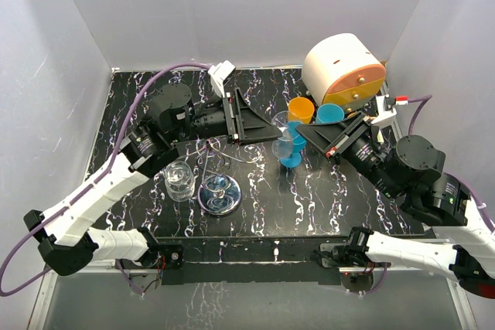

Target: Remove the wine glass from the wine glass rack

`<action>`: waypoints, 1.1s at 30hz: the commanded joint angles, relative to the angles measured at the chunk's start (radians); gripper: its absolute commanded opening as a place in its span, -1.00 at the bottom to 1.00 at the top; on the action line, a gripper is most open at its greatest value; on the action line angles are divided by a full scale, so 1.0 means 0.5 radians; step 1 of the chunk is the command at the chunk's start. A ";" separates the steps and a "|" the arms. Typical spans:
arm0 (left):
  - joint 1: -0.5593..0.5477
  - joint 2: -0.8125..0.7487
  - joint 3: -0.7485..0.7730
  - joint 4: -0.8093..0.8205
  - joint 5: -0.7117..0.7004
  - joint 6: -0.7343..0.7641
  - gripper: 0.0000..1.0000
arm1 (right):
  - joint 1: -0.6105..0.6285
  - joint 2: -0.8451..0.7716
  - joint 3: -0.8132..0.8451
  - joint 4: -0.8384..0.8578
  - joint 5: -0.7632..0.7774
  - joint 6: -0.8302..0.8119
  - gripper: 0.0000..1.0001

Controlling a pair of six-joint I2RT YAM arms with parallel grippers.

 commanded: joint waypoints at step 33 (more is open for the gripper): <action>-0.086 -0.035 0.027 0.034 -0.261 -0.054 -1.00 | 0.009 0.046 0.005 0.120 -0.055 -0.163 -1.00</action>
